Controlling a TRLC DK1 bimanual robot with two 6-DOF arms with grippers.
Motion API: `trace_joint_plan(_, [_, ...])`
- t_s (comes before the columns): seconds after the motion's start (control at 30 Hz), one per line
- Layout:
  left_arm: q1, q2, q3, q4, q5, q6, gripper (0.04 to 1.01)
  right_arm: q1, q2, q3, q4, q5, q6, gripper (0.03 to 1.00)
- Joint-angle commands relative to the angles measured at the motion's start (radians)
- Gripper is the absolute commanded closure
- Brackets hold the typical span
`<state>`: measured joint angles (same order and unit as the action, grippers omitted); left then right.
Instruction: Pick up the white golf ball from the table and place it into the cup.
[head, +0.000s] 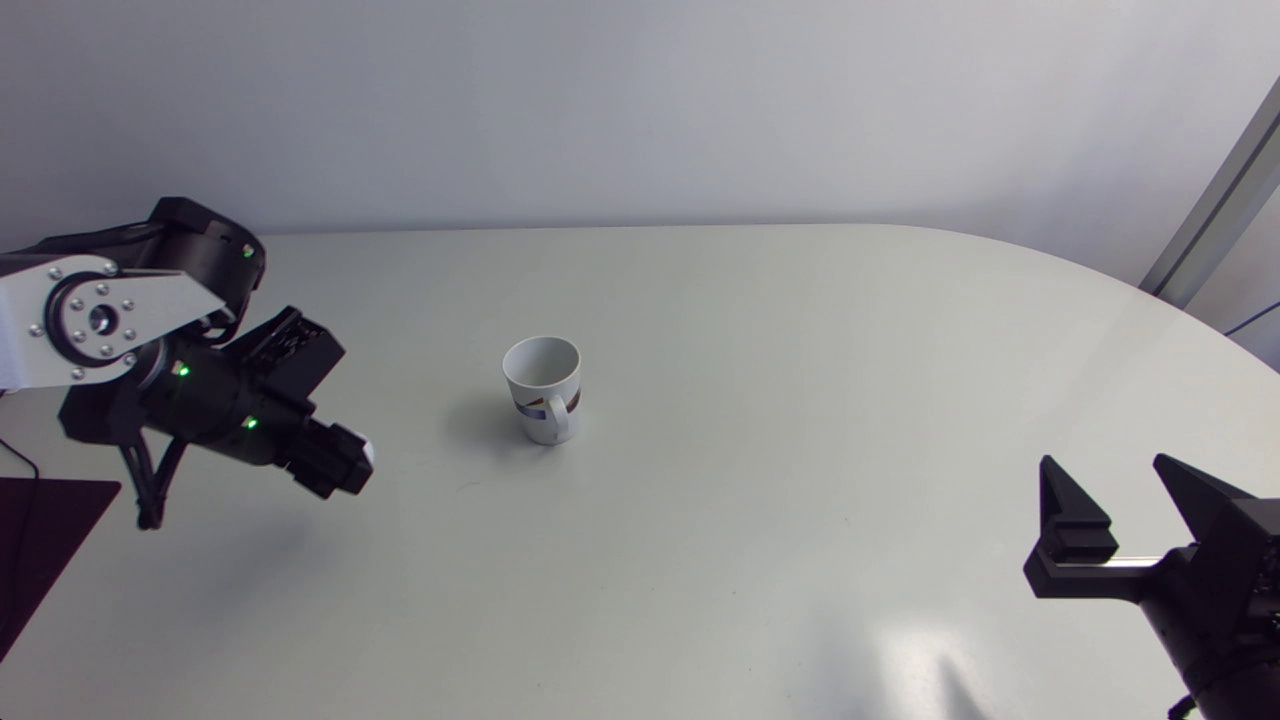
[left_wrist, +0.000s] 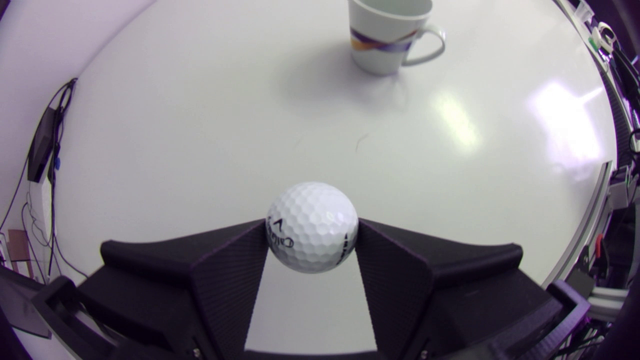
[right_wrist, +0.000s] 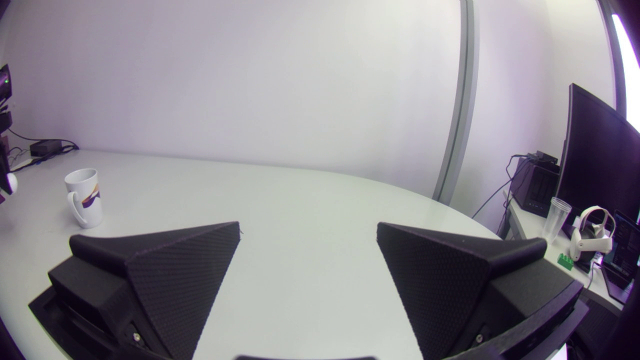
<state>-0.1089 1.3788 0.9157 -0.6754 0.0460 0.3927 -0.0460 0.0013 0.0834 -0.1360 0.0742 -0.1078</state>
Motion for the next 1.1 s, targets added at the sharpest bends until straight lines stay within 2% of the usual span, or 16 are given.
trace_joint_plan(0.0, [-0.048,0.062,0.058,0.056,0.006,-0.084,0.600,-0.002,-0.006,-0.031,-0.042,0.001,0.022,0.072])
trace_joint_plan(0.2, [-0.160,0.198,0.135,0.166,0.006,-0.184,0.600,-0.002,-0.006,-0.031,-0.042,0.001,0.022,0.072])
trace_joint_plan(0.3, [-0.190,0.243,0.169,0.221,0.006,-0.216,0.600,-0.002,-0.006,-0.031,-0.042,0.001,0.022,0.072])
trace_joint_plan(0.37, [-0.196,0.255,0.195,0.258,0.009,-0.236,0.600,-0.002,-0.006,-0.031,-0.042,0.001,0.022,0.072])
trace_joint_plan(0.57, [-0.206,0.267,0.278,0.310,0.031,-0.290,0.600,-0.002,-0.006,-0.031,-0.042,0.001,0.022,0.072])
trace_joint_plan(0.8, [-0.245,0.235,0.333,0.399,0.052,-0.330,0.600,-0.002,-0.006,-0.031,-0.042,0.001,0.022,0.072])
trace_joint_plan(0.87, [-0.253,0.235,0.376,0.401,0.063,-0.339,0.600,-0.002,-0.006,-0.031,-0.042,0.001,0.022,0.072])
trace_joint_plan(1.07, [-0.273,0.335,0.473,0.341,0.063,-0.342,0.600,-0.002,-0.006,-0.031,-0.042,0.001,0.022,0.072])
